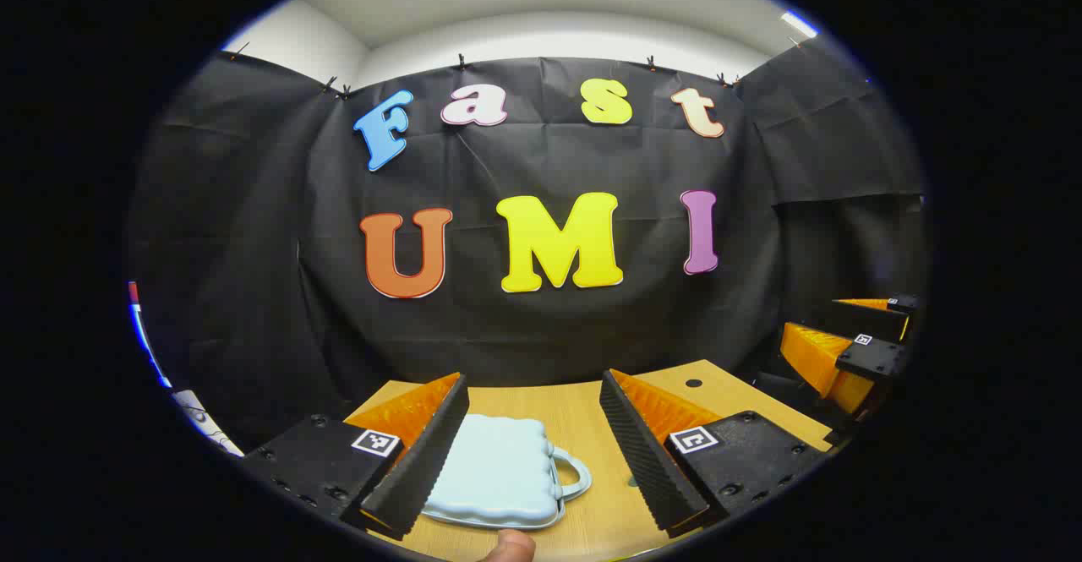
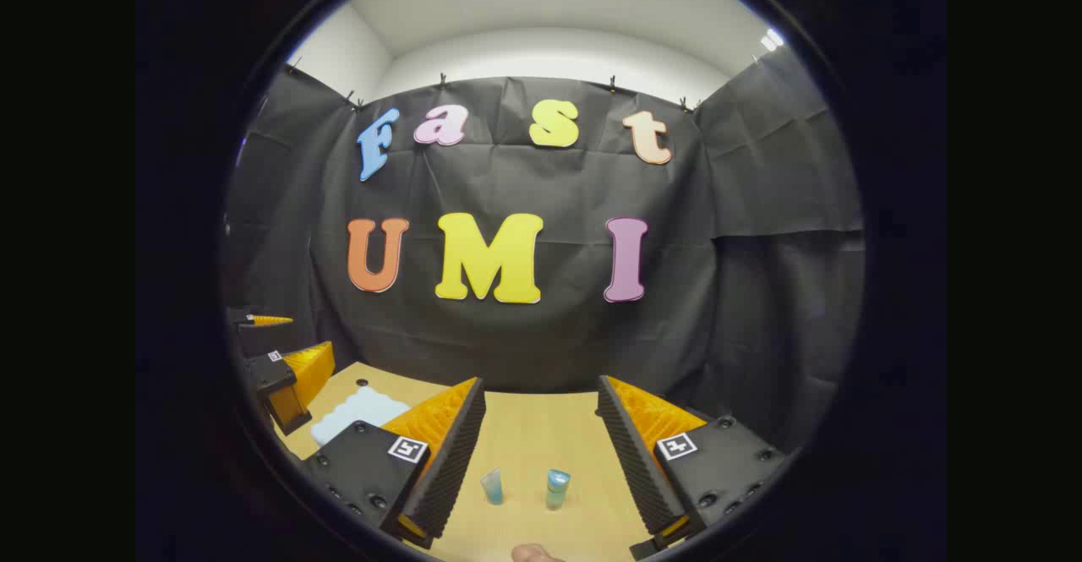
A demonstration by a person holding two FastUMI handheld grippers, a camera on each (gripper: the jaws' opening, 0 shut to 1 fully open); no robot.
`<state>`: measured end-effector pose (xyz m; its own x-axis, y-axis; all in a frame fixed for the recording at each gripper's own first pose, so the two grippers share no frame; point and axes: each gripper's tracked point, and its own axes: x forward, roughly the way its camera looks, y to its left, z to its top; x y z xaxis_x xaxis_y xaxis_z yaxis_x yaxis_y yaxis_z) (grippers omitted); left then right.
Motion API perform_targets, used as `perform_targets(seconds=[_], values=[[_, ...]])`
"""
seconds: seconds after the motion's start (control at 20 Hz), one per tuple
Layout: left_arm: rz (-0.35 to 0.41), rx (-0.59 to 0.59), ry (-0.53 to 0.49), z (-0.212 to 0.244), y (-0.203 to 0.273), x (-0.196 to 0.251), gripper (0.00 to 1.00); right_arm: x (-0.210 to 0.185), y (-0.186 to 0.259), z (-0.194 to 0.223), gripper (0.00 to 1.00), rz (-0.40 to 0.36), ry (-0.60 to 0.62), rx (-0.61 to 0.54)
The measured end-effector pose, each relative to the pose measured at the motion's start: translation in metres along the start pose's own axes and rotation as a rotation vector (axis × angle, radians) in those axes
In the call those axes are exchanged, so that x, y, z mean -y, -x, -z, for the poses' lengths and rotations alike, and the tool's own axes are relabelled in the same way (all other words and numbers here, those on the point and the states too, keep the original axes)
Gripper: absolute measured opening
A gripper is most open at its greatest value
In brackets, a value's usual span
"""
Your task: First open the suitcase, pack the skin care products into it, and then close the suitcase.
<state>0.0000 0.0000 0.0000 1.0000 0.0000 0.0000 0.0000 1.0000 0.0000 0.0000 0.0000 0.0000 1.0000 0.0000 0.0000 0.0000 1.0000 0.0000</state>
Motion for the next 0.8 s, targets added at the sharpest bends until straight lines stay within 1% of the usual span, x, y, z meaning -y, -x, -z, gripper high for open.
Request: perform_targets(seconds=[0.3,0.45,0.6,0.8], values=[[-0.029,-0.036,0.024,0.008,-0.007,0.003,1.00,0.022,-0.018,0.001,0.79,0.016,-0.009,-0.007],[-0.036,-0.057,0.040,0.015,-0.008,0.007,1.00,0.023,-0.025,0.006,0.80,0.010,0.004,-0.017],[-0.056,-0.061,0.013,0.017,-0.010,0.003,1.00,0.020,-0.029,0.006,0.80,-0.007,0.026,-0.008],[-0.062,-0.060,0.016,0.018,-0.015,0.005,1.00,0.017,-0.038,0.013,0.80,-0.024,0.026,-0.028]])
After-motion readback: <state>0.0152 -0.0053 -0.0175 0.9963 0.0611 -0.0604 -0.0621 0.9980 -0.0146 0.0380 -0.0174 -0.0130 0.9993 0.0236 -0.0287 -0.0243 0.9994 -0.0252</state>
